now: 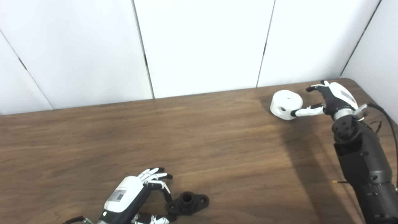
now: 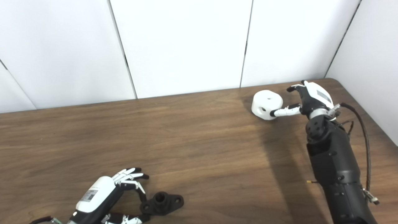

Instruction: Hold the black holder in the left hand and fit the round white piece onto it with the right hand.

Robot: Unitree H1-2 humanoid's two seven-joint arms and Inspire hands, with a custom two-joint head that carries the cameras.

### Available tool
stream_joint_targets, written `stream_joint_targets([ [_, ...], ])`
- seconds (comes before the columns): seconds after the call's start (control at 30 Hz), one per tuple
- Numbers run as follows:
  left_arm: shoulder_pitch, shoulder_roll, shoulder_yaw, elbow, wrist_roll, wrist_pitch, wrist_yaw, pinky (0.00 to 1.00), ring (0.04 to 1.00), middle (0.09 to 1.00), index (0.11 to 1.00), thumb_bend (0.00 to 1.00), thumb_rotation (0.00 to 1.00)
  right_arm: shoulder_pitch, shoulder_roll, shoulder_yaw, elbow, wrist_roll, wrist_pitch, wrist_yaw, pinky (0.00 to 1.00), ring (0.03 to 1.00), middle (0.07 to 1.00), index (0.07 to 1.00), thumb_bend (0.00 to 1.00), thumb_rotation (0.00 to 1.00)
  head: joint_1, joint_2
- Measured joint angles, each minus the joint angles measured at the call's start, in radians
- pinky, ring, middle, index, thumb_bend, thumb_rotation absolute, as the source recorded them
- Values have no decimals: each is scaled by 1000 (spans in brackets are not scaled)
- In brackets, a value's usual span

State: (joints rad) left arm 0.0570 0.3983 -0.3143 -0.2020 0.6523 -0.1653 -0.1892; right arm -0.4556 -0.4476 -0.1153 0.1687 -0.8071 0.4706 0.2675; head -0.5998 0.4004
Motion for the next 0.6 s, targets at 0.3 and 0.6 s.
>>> stream_joint_targets([
  [0.3,0,1,-1,0,-4,0,1,912,924,834,486,516,42,-25,16,25,29,13,0,-18,1000,1000,1000,805,872,317,-11,-6],
  [0.6,-3,2,-1,12,-9,-5,9,921,928,835,486,515,42,-39,20,47,63,17,0,-27,1000,1000,1000,815,879,343,-21,-9],
])
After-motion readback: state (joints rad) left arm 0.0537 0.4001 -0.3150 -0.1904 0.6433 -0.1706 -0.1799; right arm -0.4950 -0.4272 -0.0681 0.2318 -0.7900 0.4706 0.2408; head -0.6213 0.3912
